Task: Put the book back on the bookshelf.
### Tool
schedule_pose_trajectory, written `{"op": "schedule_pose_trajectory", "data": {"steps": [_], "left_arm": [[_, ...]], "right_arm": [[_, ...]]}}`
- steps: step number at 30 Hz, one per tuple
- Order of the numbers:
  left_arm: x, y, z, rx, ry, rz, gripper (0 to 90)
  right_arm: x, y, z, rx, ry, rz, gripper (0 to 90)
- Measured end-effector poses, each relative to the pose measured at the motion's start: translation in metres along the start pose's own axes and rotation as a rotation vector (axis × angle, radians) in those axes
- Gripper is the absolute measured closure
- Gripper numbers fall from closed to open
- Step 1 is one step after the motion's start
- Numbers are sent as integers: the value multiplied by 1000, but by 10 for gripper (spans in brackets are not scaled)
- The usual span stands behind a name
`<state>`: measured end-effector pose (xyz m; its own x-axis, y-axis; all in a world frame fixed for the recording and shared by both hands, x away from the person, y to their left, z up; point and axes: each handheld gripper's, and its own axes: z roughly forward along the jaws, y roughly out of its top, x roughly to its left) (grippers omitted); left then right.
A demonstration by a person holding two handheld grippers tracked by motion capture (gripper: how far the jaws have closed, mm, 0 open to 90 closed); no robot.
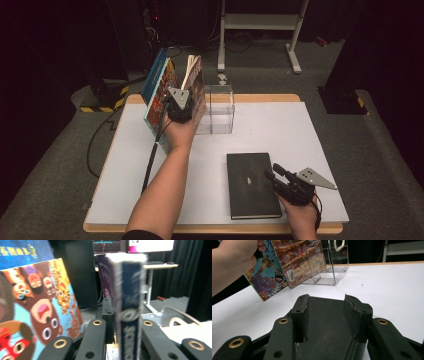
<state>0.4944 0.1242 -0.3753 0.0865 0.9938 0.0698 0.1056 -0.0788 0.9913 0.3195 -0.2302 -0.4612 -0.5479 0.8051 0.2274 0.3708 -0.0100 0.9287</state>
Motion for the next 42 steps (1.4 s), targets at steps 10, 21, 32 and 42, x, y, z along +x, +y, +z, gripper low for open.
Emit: {"op": "schedule_pose_trajectory", "data": {"steps": [10, 21, 32, 42], "left_arm": [[-1, -6, -7, 72, -1, -12, 631], [6, -8, -24, 106, -14, -47, 577], [-2, -18, -57, 112, -42, -34, 558], [-1, -30, -81, 109, -71, -41, 533]], "right_arm": [[3, 0, 1, 7, 10, -11, 546], [5, -1, 2, 20, 11, -26, 528], [4, 0, 2, 34, -11, -32, 486], [-4, -2, 4, 71, -51, -39, 465]]}}
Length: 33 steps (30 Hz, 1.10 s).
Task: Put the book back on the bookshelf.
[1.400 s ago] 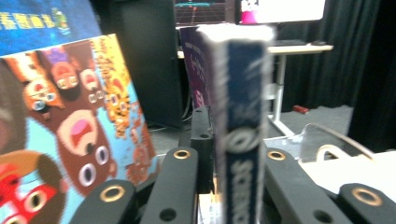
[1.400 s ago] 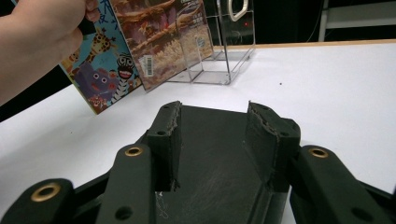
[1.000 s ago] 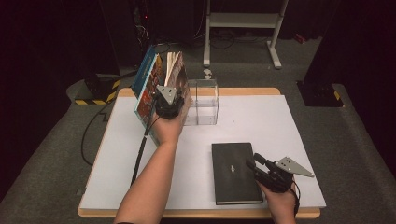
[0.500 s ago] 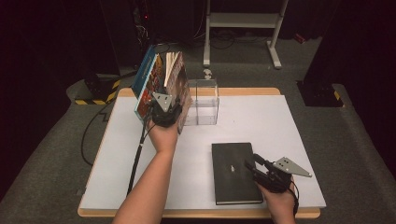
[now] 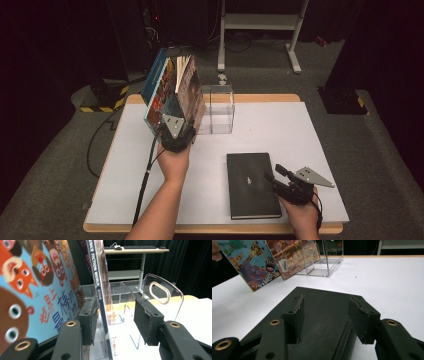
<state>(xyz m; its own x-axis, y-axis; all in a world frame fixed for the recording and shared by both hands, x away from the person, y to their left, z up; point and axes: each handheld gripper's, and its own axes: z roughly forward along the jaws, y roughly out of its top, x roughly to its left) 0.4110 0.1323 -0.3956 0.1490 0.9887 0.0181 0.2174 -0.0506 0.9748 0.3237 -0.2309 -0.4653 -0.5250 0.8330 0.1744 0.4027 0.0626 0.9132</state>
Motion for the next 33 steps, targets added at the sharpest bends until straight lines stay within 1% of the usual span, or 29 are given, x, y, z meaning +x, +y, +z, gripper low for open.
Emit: {"op": "schedule_pose_trajectory", "data": {"steps": [3, 6, 8, 10, 13, 16, 18, 19, 21, 22, 23, 25, 28, 29, 30, 31, 33], "left_arm": [[3, -4, -3, 5, -4, -8, 530], [2, -8, -9, 6, -16, 3, 527], [1, -10, -13, 6, -35, 5, 525], [0, -13, -18, 19, -59, 9, 525], [-3, -19, -26, 21, -93, 23, 524], [-3, -26, -31, 44, -136, 2, 514], [-2, -31, -35, 59, -160, 3, 506], [-1, -35, -37, 63, -166, 7, 507], [2, -41, -43, 65, -195, -15, 513], [4, -45, -45, 61, -206, -21, 521], [5, -48, -48, 62, -211, -17, 524], [7, -55, -53, 79, -226, -1, 519], [7, -65, -56, 124, -283, -4, 481], [6, -69, -58, 129, -315, -6, 473], [4, -72, -59, 134, -344, 0, 466], [3, -76, -60, 142, -360, 12, 466], [-2, -84, -62, 160, -402, 13, 463]], "right_arm": [[0, -1, 2, 10, -3, -6, 462], [1, -1, 2, 16, -2, -10, 457], [0, -1, 2, 21, -1, -10, 453], [-1, -1, 2, 26, -3, -10, 442], [-3, -1, 3, 41, -10, -4, 418], [-3, 0, 3, 59, -20, -20, 404], [-4, 0, 3, 70, -19, -27, 388], [-5, 0, 3, 81, -21, -29, 358], [-7, 1, 4, 107, -35, -18, 317], [-9, 1, 5, 118, -29, -5, 287], [-10, 1, 5, 126, -19, 9, 279], [-12, 2, 5, 138, -5, 18, 265], [-12, 1, 4, 154, 9, 17, 267], [-11, 1, 5, 166, 15, 12, 268], [-10, 0, 5, 178, 14, 10, 271], [-9, -1, 6, 188, 16, 8, 282], [-6, -4, 9, 212, 15, 9, 292]]}}
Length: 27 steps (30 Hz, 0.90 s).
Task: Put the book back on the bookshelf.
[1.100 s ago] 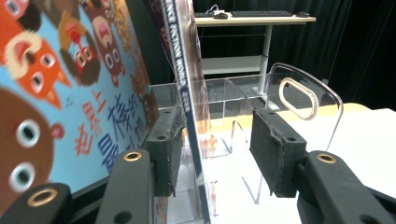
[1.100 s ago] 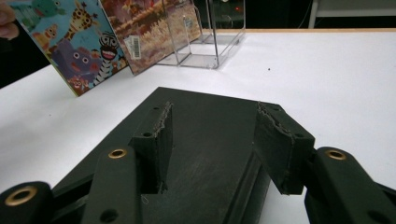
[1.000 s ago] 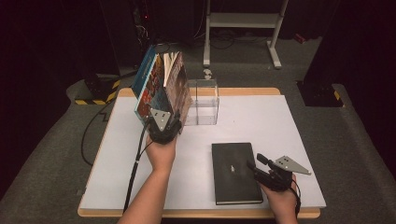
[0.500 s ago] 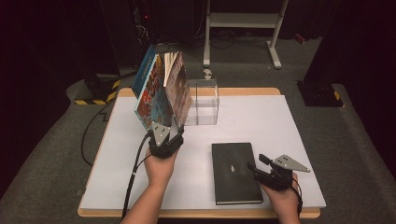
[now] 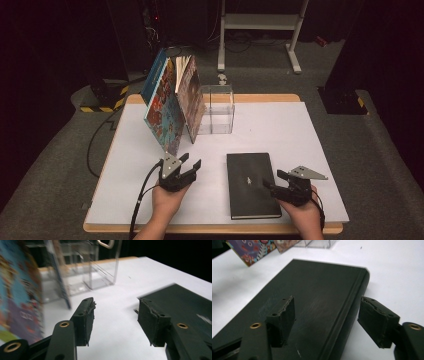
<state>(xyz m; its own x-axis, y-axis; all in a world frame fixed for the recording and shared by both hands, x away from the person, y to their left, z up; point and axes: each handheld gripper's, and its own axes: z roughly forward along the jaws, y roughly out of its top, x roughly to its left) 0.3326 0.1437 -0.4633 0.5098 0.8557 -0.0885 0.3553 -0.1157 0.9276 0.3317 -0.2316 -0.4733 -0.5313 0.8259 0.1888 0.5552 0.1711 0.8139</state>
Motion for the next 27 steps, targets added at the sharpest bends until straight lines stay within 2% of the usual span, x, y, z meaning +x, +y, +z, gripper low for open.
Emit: {"op": "schedule_pose_trajectory", "data": {"steps": [4, 6, 8, 9, 11, 14, 17, 20, 23, 25, 27], "left_arm": [[-8, -8, 1, 7, -51, 25, 449], [-10, -10, 1, 1, -75, 28, 444], [-10, -11, 2, 7, -97, 21, 422], [-9, -12, 2, 14, -107, 18, 414], [-9, -15, 3, 22, -132, 0, 404], [-9, -15, 2, 38, -149, 17, 403], [-6, -15, 2, 42, -207, -44, 400], [-7, -16, 4, 58, -214, -42, 397], [-5, -21, 7, 91, -210, -62, 385], [-6, -25, 10, 124, -227, -80, 369], [-9, -27, 13, 143, -242, -86, 350]], "right_arm": [[9, -3, 4, 34, 4, -9, 284], [12, -8, 3, 47, -20, -17, 287], [11, -12, 2, 74, -22, 7, 284], [10, -14, 2, 76, -15, 35, 284], [11, -14, 2, 80, -24, 54, 283], [17, -11, 5, 95, -46, 55, 280], [25, -5, 14, 112, -35, 46, 281], [42, 4, 33, 130, -3, 17, 280], [50, 9, 44, 130, 8, 5, 279], [51, 11, 46, 118, 5, -20, 276], [49, 10, 46, 111, 18, -18, 280]]}}
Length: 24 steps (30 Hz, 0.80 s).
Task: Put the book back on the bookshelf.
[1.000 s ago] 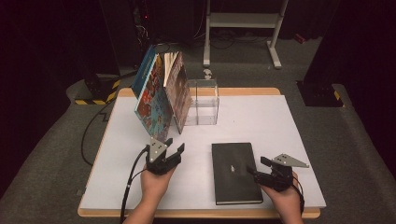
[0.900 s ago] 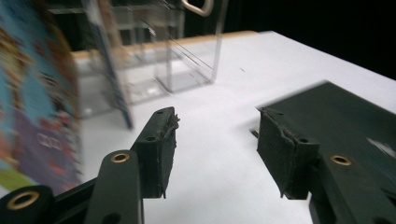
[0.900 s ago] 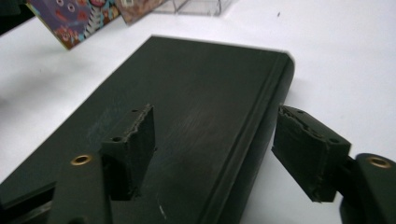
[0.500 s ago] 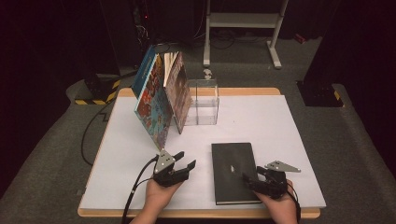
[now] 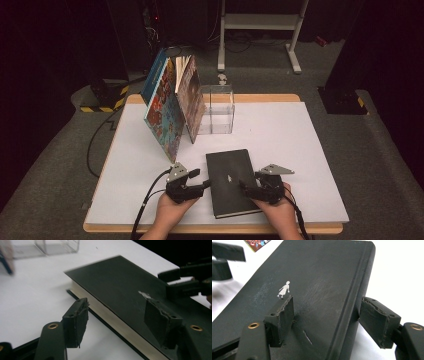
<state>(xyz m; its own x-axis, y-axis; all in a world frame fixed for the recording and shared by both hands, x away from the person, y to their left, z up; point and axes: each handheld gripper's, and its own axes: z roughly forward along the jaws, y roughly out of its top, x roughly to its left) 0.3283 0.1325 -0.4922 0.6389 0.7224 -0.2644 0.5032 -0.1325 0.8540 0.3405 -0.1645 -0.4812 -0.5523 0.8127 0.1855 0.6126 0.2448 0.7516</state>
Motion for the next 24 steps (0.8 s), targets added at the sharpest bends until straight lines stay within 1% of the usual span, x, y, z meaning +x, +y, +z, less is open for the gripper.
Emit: {"op": "schedule_pose_trajectory", "data": {"steps": [2, 3, 5, 6, 7, 8, 9, 10, 11, 14, 15, 17, 21, 22, 24], "left_arm": [[-5, -3, 6, 19, -10, -7, 333], [-6, -4, 9, 28, -23, -12, 326], [-9, -6, 15, 61, -37, -33, 296], [-10, -8, 18, 62, -55, -53, 279], [-10, -8, 19, 64, -62, -60, 277], [-10, -7, 21, 68, -71, -74, 276], [-11, -7, 22, 73, -80, -80, 281], [-11, -6, 23, 71, -86, -73, 292], [-13, -4, 23, 75, -74, -59, 306], [-14, -1, 24, 84, -65, -49, 316], [-13, 0, 24, 82, -65, -45, 332], [-11, 5, 27, 97, -68, -29, 345], [-6, 17, 36, 122, -77, 5, 359], [-5, 19, 39, 127, -83, 5, 362], [0, 25, 45, 135, -90, 17, 366]], "right_arm": [[-3, -2, -1, -3, 19, -2, 283], [-3, -3, -3, -4, 25, -1, 289], [-4, -5, -5, -5, 33, -8, 293], [-4, -6, -6, -8, 34, -10, 294], [-4, -7, -7, -13, 37, -17, 295], [-4, -8, -7, -15, 38, -14, 294], [-4, -9, -8, -19, 43, -12, 294], [-5, -10, -8, -23, 46, -11, 294], [-6, -11, -9, -27, 51, -6, 294], [-7, -13, -10, -31, 55, 2, 298], [-8, -14, -11, -32, 59, 6, 298], [-9, -15, -11, -37, 67, 15, 298], [-10, -15, -11, -43, 55, 23, 280], [-10, -15, -10, -44, 51, 30, 275], [-11, -14, -10, -44, 42, 36, 272]]}}
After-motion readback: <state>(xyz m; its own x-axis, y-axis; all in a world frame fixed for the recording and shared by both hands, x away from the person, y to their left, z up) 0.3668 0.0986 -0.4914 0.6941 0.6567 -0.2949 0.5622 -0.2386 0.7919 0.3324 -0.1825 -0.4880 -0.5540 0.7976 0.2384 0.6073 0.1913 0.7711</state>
